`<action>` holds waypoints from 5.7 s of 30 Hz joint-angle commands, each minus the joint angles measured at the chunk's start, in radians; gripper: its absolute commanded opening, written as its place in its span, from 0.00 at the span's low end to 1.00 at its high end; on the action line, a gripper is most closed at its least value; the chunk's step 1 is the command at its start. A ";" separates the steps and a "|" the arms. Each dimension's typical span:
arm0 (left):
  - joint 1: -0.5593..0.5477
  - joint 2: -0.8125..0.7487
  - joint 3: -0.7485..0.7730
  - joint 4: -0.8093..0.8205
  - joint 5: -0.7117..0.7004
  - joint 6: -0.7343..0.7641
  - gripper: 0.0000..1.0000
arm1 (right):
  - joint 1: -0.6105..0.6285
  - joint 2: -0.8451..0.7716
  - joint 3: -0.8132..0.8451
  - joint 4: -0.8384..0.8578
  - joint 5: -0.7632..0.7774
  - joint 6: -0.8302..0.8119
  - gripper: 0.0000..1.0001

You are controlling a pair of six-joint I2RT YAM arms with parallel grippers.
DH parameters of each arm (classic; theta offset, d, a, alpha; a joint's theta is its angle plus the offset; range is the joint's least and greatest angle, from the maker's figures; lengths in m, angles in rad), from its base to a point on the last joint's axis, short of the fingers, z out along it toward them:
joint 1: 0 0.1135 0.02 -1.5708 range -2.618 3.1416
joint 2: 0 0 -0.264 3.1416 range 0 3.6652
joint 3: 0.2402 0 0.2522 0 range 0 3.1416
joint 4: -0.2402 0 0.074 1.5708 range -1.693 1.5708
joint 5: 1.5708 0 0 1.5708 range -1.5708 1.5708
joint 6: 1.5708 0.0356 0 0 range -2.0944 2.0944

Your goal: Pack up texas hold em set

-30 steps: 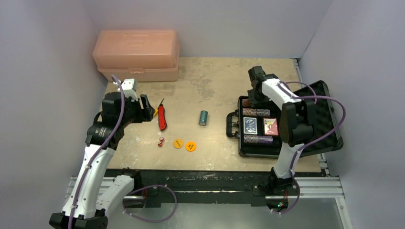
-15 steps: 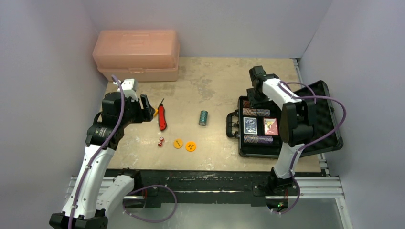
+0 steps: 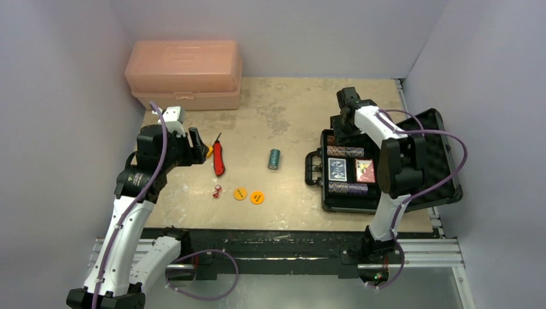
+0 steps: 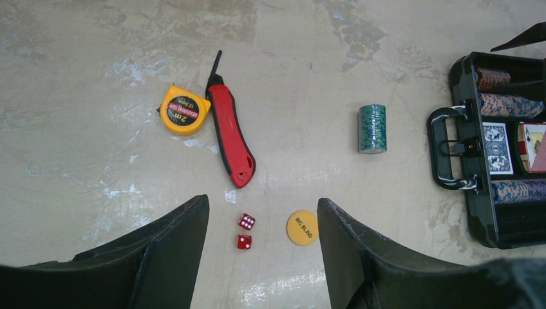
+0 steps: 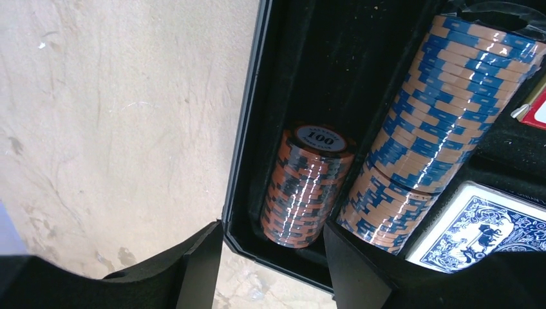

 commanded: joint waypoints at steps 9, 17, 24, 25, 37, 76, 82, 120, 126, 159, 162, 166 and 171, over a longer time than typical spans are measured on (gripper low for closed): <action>-0.007 -0.011 -0.006 0.026 0.007 0.004 0.62 | -0.051 -0.173 -0.104 0.104 0.080 -0.073 0.56; -0.007 -0.009 -0.006 0.027 0.007 0.005 0.62 | -0.103 -0.150 -0.146 0.100 0.091 -0.097 0.33; -0.007 -0.004 -0.007 0.027 0.006 0.004 0.62 | -0.114 -0.107 -0.153 0.145 0.079 -0.135 0.13; -0.007 -0.004 -0.006 0.027 0.006 0.005 0.62 | -0.114 -0.099 -0.147 0.143 0.078 -0.142 0.12; -0.007 0.000 -0.006 0.027 0.004 0.005 0.61 | -0.115 -0.033 -0.139 0.217 -0.029 -0.232 0.07; -0.398 0.373 0.118 -0.028 -0.230 -0.093 0.87 | -0.109 -0.468 -0.359 0.565 -0.380 -0.826 0.97; -0.529 0.541 0.188 0.057 -0.258 -0.109 0.90 | -0.102 -0.565 -0.445 0.673 -0.519 -0.875 0.99; -0.593 1.096 0.377 0.271 -0.249 -0.136 0.71 | -0.053 -0.773 -0.674 0.742 -0.554 -0.946 0.99; -0.593 1.120 0.377 0.279 -0.255 -0.138 0.67 | -0.053 -0.765 -0.673 0.740 -0.550 -0.944 0.98; -0.594 1.001 0.334 0.340 -0.088 -0.092 0.00 | -0.053 -0.737 -0.650 0.716 -0.590 -0.895 0.98; -0.593 0.965 0.327 0.350 -0.039 -0.091 0.00 | -0.052 -0.742 -0.651 0.711 -0.589 -0.879 0.98; -0.594 0.910 0.313 0.376 0.002 -0.084 0.00 | -0.050 -0.732 -0.658 0.716 -0.612 -0.838 0.98; -0.593 0.852 0.305 0.396 0.076 -0.062 0.00 | 0.011 -0.716 -0.651 0.737 -0.620 -0.824 0.97</action>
